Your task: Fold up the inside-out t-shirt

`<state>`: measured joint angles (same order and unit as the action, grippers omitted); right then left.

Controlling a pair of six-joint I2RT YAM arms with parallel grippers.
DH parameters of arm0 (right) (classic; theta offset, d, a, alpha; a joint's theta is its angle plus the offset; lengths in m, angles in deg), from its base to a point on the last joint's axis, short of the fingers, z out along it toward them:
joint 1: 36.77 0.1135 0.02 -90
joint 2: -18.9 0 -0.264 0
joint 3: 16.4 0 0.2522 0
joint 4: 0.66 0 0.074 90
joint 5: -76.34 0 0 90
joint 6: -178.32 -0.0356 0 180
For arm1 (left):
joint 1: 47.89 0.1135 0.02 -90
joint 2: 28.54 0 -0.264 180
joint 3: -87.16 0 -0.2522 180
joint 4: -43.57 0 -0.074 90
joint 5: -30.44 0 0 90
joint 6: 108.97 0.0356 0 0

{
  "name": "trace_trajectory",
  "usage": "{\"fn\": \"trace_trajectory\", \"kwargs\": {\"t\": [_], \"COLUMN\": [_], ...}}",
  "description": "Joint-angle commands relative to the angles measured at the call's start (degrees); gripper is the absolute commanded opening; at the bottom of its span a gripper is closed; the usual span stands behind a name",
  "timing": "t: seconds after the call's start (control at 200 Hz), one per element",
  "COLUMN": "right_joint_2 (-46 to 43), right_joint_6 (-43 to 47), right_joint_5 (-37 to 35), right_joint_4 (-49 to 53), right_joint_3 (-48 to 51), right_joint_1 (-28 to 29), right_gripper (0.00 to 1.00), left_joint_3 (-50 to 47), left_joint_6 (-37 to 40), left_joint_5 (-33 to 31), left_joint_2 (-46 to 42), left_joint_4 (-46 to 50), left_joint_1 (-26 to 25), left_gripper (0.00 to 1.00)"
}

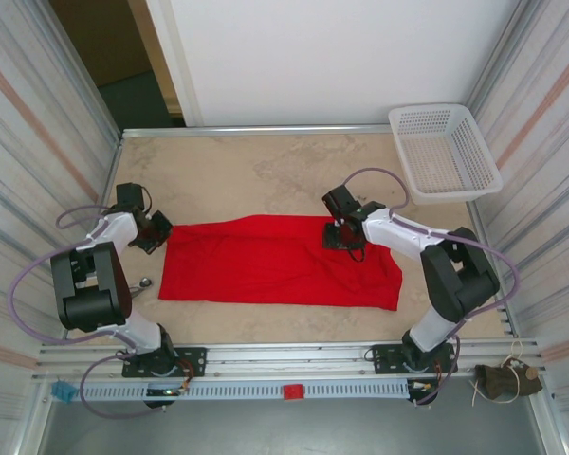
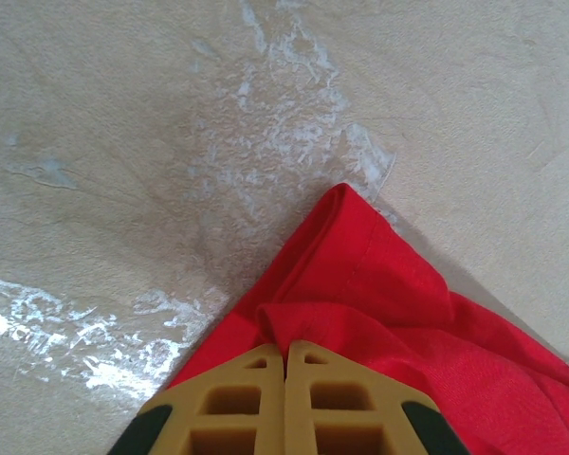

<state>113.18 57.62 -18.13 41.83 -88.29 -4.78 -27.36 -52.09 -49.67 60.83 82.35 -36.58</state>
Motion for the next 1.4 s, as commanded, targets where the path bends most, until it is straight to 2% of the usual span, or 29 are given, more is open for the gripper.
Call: {"fn": "trace_trajectory", "kwargs": {"t": [0.0, 0.165, 0.311, 0.711, 1.072, 1.147, 1.197, 1.227, 1.247, 1.267, 1.323, 1.393], "right_joint_2": [1.85, 3.42, 2.92, -15.17, -24.87, -25.75, -26.07, -26.14, -26.21, -26.44, -27.86, -30.63], "right_joint_6": [0.99, 0.64, 0.55, -2.11, -7.55, -9.06, -9.46, -9.62, -9.45, -9.35, -9.59, -9.78], "right_joint_5": [0.16, 1.04, 2.52, 1.92, 0.14, -0.25, 0.60, 1.28, 1.61, 1.47, -0.53, -2.50], "right_joint_4": [-0.93, -1.73, -1.54, 4.29, 8.84, 8.68, 8.19, 8.18, 8.39, 8.76, 10.26, 11.34], "right_joint_3": [-1.02, -1.50, -1.82, 1.39, 7.87, 10.32, 11.44, 11.76, 11.77, 11.76, 11.47, 11.28], "right_joint_1": [0.70, 0.61, 0.14, 0.58, 6.03, 7.34, 8.23, 8.81, 9.22, 9.70, 10.76, 10.34], "right_gripper": [0.43, 0.28, 0.00, 0.00, 0.00, 0.00, 0.00, 0.17, 0.30, 0.38, 0.46, 0.49], "left_joint_3": [0.12, 0.13, 0.53, 4.06, 4.20, 3.91, 4.06, 4.21, 4.34, 4.55, 5.17, 5.99], "left_joint_6": [-0.54, -0.42, -0.32, 1.21, 1.28, 1.26, 1.43, 1.60, 1.73, 1.85, 2.37, 3.49], "left_joint_5": [-0.44, -0.64, -0.70, -0.80, -0.82, -1.11, -2.13, -2.74, -3.03, -3.27, -3.81, -4.79], "left_joint_2": [-0.59, -0.42, -0.07, 0.86, 0.12, -0.44, -1.12, -1.65, -2.00, -2.42, -3.56, -5.31], "left_joint_4": [0.62, 0.63, 0.77, 1.98, 2.36, 2.48, 3.17, 3.49, 3.73, 4.09, 4.97, 6.15], "left_joint_1": [0.53, 0.53, 0.48, 0.53, 0.54, 0.55, 0.73, 0.88, 1.16, 1.42, 2.49, 3.62], "left_gripper": [0.00, 0.00, 0.00, 0.00, 0.00, 0.11, 0.34, 0.44, 0.48, 0.50, 0.59, 0.61]}}
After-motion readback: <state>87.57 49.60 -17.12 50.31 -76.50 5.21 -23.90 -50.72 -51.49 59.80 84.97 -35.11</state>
